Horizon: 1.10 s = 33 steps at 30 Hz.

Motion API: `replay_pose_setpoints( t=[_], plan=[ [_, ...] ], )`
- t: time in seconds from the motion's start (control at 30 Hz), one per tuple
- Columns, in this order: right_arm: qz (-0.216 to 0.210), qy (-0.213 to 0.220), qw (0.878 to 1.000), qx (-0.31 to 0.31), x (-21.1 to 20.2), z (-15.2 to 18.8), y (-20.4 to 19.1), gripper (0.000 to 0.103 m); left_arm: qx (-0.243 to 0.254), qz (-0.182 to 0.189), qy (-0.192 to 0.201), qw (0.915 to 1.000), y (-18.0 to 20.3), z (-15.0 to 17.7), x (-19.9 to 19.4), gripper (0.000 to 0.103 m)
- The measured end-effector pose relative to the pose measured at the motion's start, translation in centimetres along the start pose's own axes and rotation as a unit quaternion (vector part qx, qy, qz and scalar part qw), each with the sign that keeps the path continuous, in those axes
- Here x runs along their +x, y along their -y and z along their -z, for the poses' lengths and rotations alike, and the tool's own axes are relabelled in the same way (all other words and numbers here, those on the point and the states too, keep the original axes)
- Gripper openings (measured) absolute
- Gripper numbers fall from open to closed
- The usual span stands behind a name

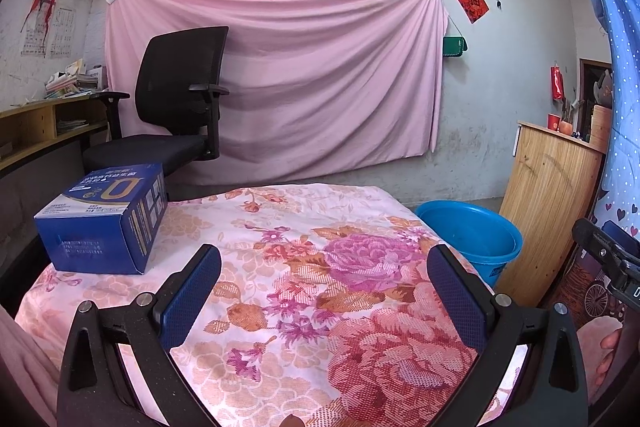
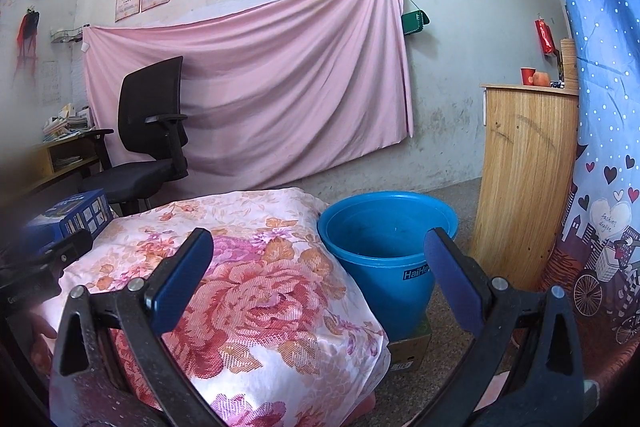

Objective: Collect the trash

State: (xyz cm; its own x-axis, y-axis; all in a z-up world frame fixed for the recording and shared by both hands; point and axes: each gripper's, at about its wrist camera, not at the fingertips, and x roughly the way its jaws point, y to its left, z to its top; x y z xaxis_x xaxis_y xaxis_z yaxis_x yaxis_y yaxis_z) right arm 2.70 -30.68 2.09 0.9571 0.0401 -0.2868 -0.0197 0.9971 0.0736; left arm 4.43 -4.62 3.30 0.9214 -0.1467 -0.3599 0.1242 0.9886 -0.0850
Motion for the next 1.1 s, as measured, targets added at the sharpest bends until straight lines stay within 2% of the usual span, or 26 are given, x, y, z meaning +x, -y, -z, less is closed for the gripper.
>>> replay_pose_setpoints(
  t=[1.1],
  plan=[
    [-0.004,0.002,1.0,0.01,-0.01,-0.01,0.04,0.103,0.005,-0.001,0.003,1.0,-0.23,0.27,-0.19,0.101]
  ],
)
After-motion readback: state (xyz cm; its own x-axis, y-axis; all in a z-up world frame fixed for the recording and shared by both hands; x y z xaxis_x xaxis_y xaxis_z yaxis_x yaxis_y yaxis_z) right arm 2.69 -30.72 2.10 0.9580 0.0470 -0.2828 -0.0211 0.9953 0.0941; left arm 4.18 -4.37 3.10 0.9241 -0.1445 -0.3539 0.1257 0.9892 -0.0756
